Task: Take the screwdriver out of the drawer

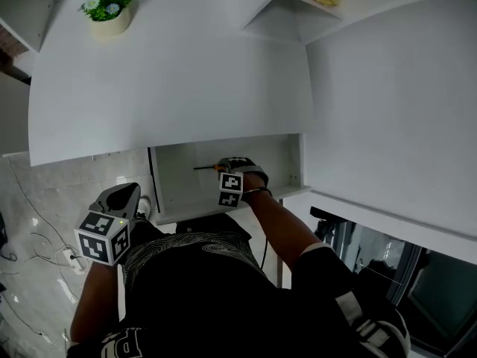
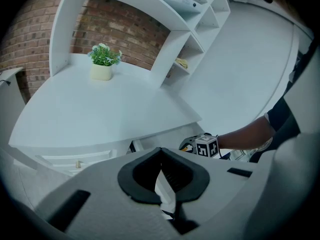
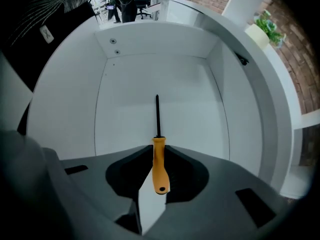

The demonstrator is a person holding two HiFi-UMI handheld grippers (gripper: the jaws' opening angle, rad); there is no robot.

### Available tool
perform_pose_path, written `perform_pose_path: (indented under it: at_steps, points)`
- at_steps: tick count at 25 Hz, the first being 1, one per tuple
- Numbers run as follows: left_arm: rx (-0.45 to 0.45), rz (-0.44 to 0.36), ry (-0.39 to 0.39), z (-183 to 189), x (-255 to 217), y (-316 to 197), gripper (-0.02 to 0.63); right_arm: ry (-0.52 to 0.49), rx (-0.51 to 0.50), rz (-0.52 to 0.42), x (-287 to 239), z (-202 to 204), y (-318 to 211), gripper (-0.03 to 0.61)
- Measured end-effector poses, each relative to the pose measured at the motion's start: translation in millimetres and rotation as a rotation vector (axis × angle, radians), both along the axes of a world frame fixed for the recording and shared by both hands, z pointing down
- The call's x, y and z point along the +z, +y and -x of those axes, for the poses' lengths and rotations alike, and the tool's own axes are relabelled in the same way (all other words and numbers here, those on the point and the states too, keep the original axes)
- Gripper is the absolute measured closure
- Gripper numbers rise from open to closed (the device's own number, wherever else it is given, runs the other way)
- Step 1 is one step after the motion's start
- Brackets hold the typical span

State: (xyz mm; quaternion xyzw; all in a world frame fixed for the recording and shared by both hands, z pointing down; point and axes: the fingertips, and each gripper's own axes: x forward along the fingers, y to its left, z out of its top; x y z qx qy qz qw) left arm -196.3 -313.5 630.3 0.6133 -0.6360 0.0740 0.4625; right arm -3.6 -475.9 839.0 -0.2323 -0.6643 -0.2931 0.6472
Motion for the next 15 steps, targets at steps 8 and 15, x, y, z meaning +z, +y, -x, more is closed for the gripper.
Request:
perform_pose_path:
  at_steps: [8, 15]
  points:
    - [-0.022, 0.011, 0.009, 3, 3, 11, 0.598, 0.037, -0.068, -0.029, 11, 2, 4, 0.517]
    - [-0.031, 0.008, 0.009, 3, 3, 15, 0.598, 0.056, -0.063, -0.033, 17, 3, 2, 0.517]
